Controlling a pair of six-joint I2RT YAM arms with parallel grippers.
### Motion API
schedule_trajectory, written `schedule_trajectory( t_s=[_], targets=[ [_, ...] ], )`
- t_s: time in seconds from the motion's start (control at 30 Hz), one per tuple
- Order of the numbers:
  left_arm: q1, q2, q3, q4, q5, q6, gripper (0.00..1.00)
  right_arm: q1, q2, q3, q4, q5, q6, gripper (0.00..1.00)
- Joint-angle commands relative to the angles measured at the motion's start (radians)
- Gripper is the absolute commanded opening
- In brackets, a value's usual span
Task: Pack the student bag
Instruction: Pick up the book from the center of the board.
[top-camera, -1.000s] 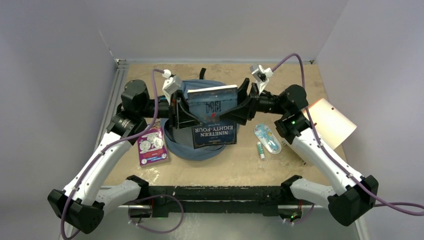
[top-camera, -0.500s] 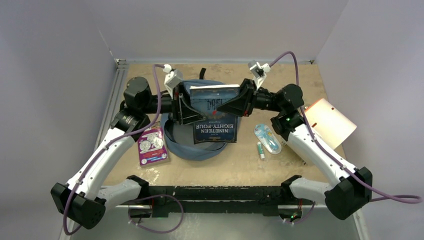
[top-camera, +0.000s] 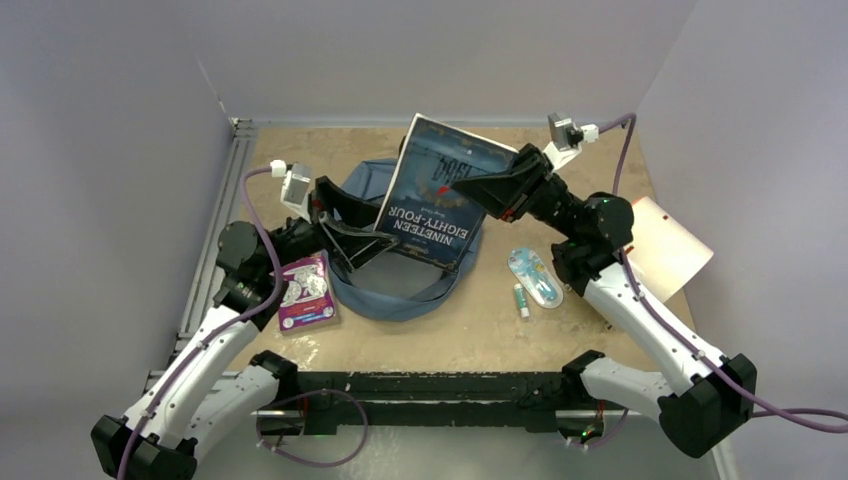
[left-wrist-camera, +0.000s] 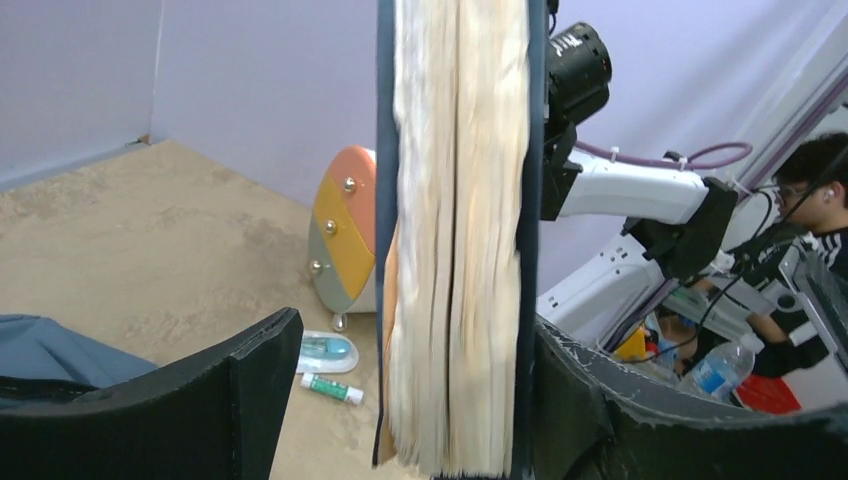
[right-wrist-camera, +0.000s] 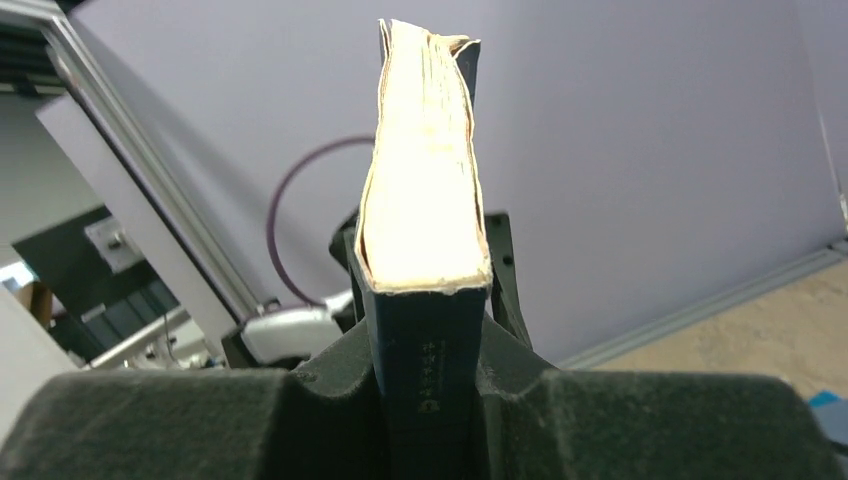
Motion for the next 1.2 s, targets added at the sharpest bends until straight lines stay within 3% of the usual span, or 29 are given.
schedule_trajectory(
  t_s=[0.0, 0.23, 0.5, 0.67, 1.0, 1.07, 1.17],
  targets=[
    [0.001, -0.035, -0.035, 0.161, -0.104, -0.093, 0.74, 0.002, -0.021, 0.054, 0.274, 0.181, 0.154, 0.00],
    [0.001, 0.015, -0.041, 0.287, -0.138, -0.182, 0.76, 0.003, 0.059, 0.032, 0.543, 0.203, 0.365, 0.00],
    [-0.010, 0.138, -0.044, 0.525, -0.196, -0.298, 0.78, 0.009, 0.057, 0.015, 0.573, 0.324, 0.381, 0.00],
    [-0.088, 0.217, 0.001, 0.553, -0.244, -0.260, 0.78, 0.041, 0.060, -0.009, 0.612, 0.421, 0.369, 0.00],
    [-0.188, 0.302, 0.070, 0.581, -0.288, -0.222, 0.48, 0.083, 0.064, -0.029, 0.670, 0.517, 0.233, 0.00],
    [-0.190, 0.309, 0.076, 0.586, -0.277, -0.228, 0.39, 0.086, 0.069, -0.031, 0.670, 0.516, 0.230, 0.00],
    [-0.191, 0.308, 0.077, 0.588, -0.274, -0.237, 0.18, 0.084, 0.070, -0.045, 0.669, 0.511, 0.215, 0.00]
  ],
)
